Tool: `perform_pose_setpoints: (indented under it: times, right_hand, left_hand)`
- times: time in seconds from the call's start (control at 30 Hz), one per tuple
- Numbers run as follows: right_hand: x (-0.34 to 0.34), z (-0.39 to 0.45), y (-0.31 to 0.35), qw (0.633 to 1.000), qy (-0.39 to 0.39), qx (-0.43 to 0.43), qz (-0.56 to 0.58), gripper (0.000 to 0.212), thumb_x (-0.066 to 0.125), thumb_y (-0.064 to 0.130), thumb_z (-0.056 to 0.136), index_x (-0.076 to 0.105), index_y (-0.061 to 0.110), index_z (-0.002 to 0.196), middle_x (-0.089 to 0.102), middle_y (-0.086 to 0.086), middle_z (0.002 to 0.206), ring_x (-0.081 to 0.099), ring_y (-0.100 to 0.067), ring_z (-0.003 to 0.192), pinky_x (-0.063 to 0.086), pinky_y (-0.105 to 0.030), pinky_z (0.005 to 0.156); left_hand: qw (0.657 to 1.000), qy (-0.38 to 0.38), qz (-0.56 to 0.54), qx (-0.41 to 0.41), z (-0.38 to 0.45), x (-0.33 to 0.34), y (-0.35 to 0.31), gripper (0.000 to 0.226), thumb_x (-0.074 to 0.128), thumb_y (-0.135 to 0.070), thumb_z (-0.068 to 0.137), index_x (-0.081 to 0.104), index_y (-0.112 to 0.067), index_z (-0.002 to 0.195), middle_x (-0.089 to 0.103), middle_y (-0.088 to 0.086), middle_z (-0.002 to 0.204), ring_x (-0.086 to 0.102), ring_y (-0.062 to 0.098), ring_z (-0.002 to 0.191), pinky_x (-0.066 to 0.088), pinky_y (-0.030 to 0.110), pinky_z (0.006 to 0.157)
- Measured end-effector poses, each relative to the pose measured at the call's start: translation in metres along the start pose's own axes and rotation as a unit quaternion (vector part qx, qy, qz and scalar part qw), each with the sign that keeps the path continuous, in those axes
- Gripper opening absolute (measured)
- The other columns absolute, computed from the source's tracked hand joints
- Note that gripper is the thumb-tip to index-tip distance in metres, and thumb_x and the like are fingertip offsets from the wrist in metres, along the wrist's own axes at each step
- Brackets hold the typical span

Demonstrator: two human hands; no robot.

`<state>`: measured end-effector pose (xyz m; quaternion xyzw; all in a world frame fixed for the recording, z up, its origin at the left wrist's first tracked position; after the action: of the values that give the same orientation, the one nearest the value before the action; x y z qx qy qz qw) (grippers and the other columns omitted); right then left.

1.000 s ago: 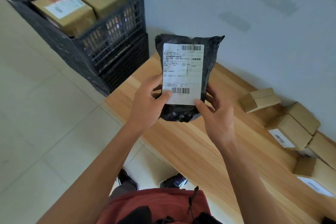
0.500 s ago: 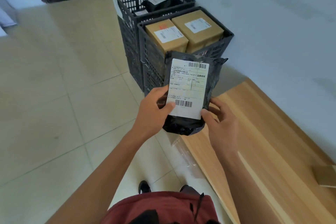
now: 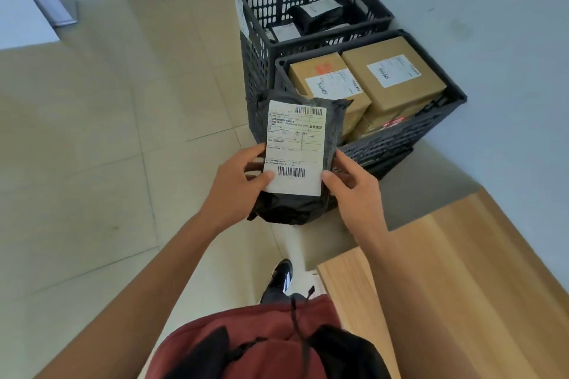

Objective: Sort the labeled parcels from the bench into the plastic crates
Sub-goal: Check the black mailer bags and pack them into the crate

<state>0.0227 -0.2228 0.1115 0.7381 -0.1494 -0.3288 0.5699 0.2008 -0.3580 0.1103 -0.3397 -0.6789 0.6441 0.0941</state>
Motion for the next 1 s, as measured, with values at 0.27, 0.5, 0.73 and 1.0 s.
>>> perform_pose_setpoints:
  times: [0.27, 0.5, 0.73, 1.0]
  right_hand:
    - [0.019, 0.114, 0.022, 1.000, 0.016, 0.006, 0.006, 0.050, 0.065, 0.010, 0.100, 0.061, 0.030, 0.145, 0.072, 0.022, 0.123, 0.068, -0.001, 0.110, 0.056, -0.034, 0.102]
    - [0.066, 0.196, 0.049, 0.999, 0.029, 0.010, 0.010, 0.051, 0.064, 0.010, 0.100, 0.060, 0.033, 0.146, 0.072, 0.025, 0.122, 0.067, -0.001, 0.112, 0.057, -0.030, 0.099]
    - [0.153, 0.276, 0.074, 1.000, 0.014, 0.020, 0.008, 0.050, 0.061, 0.007, 0.101, 0.059, 0.029, 0.147, 0.072, 0.014, 0.127, 0.066, -0.001, 0.112, 0.055, -0.017, 0.093]
    - [0.219, 0.342, 0.092, 0.997, -0.030, 0.069, 0.018, 0.060, 0.052, 0.002, 0.100, 0.053, 0.036, 0.150, 0.064, 0.020, 0.138, 0.063, -0.008, 0.125, 0.058, -0.044, 0.099]
  left_hand:
    - [1.000, -0.014, 0.006, -0.011, 0.102, -0.016, -0.008, 0.054, 0.065, -0.002, 0.097, 0.059, -0.025, 0.145, 0.069, -0.011, 0.133, 0.065, 0.007, 0.119, 0.056, 0.041, 0.103]
    - [1.000, -0.023, 0.001, 0.004, 0.187, -0.061, -0.010, 0.053, 0.063, 0.000, 0.097, 0.062, -0.027, 0.143, 0.070, -0.015, 0.130, 0.062, 0.003, 0.122, 0.058, 0.034, 0.100]
    - [0.999, 0.011, -0.038, 0.010, 0.287, -0.140, -0.002, 0.048, 0.066, 0.000, 0.097, 0.065, -0.028, 0.136, 0.074, -0.015, 0.124, 0.067, 0.005, 0.119, 0.058, 0.032, 0.098]
    - [0.998, 0.049, -0.042, -0.010, 0.399, -0.194, -0.001, 0.039, 0.062, -0.002, 0.099, 0.069, -0.018, 0.134, 0.075, -0.009, 0.123, 0.071, 0.007, 0.113, 0.056, 0.028, 0.096]
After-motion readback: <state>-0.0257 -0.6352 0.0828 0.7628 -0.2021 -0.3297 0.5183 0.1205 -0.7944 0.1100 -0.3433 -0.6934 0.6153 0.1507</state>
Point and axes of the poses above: each hand's wrist, its own z-axis towards the middle knuckle, its own x-axis out of the palm, y = z × x, the point moved 5 cm from there along z, towards the middle knuckle
